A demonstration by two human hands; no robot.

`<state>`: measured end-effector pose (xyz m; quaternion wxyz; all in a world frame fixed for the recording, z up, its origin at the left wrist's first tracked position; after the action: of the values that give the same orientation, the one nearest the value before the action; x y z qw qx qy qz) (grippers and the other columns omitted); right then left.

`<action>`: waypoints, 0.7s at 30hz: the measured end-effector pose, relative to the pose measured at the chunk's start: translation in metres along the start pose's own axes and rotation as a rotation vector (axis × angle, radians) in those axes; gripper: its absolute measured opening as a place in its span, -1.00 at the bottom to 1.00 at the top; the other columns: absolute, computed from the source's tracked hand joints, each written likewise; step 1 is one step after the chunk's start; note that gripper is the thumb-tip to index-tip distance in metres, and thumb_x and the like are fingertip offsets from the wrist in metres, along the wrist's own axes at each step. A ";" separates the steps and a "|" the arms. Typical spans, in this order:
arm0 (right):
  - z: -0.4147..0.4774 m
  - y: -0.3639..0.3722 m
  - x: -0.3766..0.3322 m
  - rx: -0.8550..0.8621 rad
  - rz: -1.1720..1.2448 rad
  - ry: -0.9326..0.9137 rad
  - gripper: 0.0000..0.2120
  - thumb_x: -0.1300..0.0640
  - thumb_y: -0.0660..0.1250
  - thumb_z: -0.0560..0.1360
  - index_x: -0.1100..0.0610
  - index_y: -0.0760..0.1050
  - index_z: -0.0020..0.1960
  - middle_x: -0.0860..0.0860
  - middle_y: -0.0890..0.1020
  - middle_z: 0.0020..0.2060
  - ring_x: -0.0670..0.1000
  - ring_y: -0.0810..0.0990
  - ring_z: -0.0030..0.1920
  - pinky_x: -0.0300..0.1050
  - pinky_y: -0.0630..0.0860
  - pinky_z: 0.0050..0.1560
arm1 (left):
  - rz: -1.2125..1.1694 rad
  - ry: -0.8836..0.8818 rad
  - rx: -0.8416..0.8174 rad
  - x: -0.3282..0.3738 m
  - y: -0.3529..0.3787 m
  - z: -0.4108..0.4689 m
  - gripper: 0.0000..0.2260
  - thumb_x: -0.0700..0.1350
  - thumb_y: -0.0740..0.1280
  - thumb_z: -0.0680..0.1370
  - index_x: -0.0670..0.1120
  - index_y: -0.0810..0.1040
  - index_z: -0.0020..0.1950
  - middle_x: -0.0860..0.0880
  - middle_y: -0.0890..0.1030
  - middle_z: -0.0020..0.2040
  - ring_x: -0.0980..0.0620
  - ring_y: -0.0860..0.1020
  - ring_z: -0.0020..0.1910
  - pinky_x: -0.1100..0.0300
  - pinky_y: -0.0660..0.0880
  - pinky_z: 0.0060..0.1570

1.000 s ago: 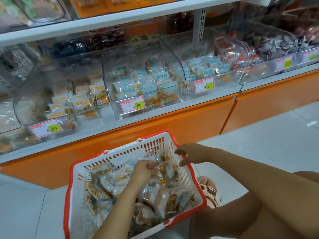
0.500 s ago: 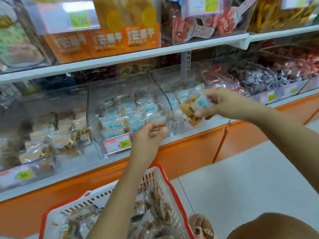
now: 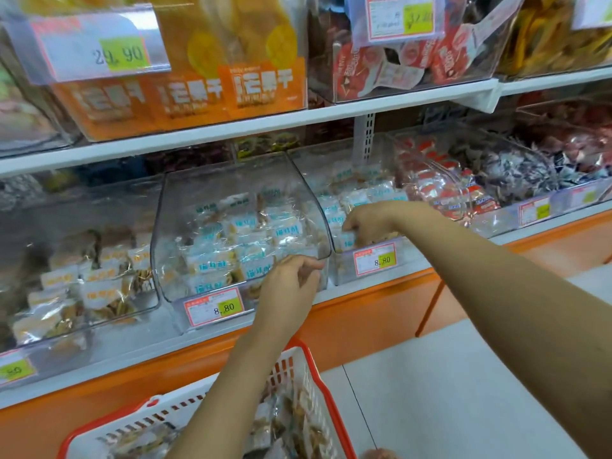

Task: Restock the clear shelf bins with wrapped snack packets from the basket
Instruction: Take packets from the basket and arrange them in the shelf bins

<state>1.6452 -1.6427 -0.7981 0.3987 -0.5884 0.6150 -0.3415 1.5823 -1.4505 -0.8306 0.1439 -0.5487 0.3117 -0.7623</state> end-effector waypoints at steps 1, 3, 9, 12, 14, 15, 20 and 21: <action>0.003 0.003 -0.001 -0.001 -0.005 0.003 -0.87 0.19 0.33 0.51 0.10 0.53 0.05 -0.01 0.49 0.00 0.07 0.49 -0.03 -0.10 0.43 -0.02 | -0.001 0.005 0.004 0.000 0.000 0.000 -0.85 -0.14 0.29 0.57 0.04 0.61 0.07 0.14 0.59 -0.03 0.20 0.53 -0.02 0.31 0.48 -0.02; 0.009 0.007 -0.002 0.003 -0.016 0.018 -0.82 0.23 0.29 0.52 0.13 0.54 0.11 0.00 0.50 0.05 0.11 0.47 0.08 -0.12 0.38 0.01 | 0.004 0.030 0.009 0.000 0.001 0.000 -0.85 -0.15 0.30 0.56 0.02 0.61 0.07 0.17 0.56 -0.05 0.25 0.51 -0.06 0.46 0.41 -0.09; 0.001 0.009 -0.022 0.078 -0.109 0.092 -0.71 0.34 0.20 0.56 0.25 0.50 0.25 0.14 0.56 0.17 0.14 0.52 0.13 -0.10 0.45 0.06 | -0.102 0.065 -0.016 -0.003 -0.003 -0.010 -0.83 -0.17 0.32 0.56 -0.01 0.59 0.13 0.18 0.49 0.11 0.25 0.50 0.06 0.42 0.44 0.09; -0.010 0.010 -0.026 0.141 -0.041 0.134 -0.75 0.24 0.19 0.59 0.31 0.51 0.21 0.16 0.56 0.17 0.15 0.55 0.12 -0.08 0.46 0.14 | -0.191 0.059 0.017 -0.010 -0.016 -0.029 -0.83 -0.20 0.31 0.56 0.02 0.59 0.09 0.17 0.45 0.27 0.26 0.45 0.18 0.51 0.36 0.12; -0.019 0.008 -0.029 0.233 0.032 0.152 -0.70 0.13 0.24 0.60 0.26 0.52 0.25 0.16 0.57 0.20 0.15 0.55 0.18 -0.06 0.46 0.17 | -0.189 0.031 0.037 -0.018 -0.025 -0.043 -0.82 -0.21 0.31 0.56 0.04 0.59 0.07 0.17 0.43 0.30 0.26 0.39 0.24 0.44 0.31 0.21; -0.023 0.008 -0.030 0.275 0.047 0.163 -0.68 0.09 0.29 0.58 0.25 0.53 0.25 0.17 0.57 0.19 0.16 0.55 0.17 -0.05 0.46 0.17 | -0.176 0.017 0.050 -0.022 -0.030 -0.050 -0.82 -0.21 0.31 0.56 0.04 0.59 0.06 0.17 0.43 0.30 0.25 0.37 0.27 0.38 0.29 0.26; -0.055 0.018 -0.035 0.659 0.046 0.214 -0.72 0.11 0.32 0.53 0.29 0.46 0.13 0.24 0.50 0.07 0.25 0.51 0.09 0.06 0.48 0.04 | -0.130 -0.050 0.056 -0.048 -0.043 -0.091 -0.83 -0.23 0.31 0.56 0.02 0.58 0.06 0.12 0.52 0.12 0.34 0.47 0.03 0.49 0.38 0.04; -0.064 0.025 -0.039 0.707 0.018 0.199 -0.83 0.17 0.28 0.54 0.29 0.47 0.01 0.22 0.51 -0.09 0.24 0.53 -0.02 0.02 0.48 -0.11 | -0.112 -0.122 0.005 -0.060 -0.040 -0.100 -0.84 -0.23 0.31 0.56 0.00 0.58 0.06 0.10 0.54 0.07 0.31 0.49 -0.02 0.48 0.41 -0.05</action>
<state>1.5767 -1.6048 -0.7880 0.5186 -0.3727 0.4998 -0.5851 1.5162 -1.3544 -0.8699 0.1212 -0.6102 0.2695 -0.7351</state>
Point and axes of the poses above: each hand's wrist, its own z-axis towards the middle knuckle, its own y-axis out of the palm, x = y × z, the point moved 4 cm from there along z, towards the middle knuckle
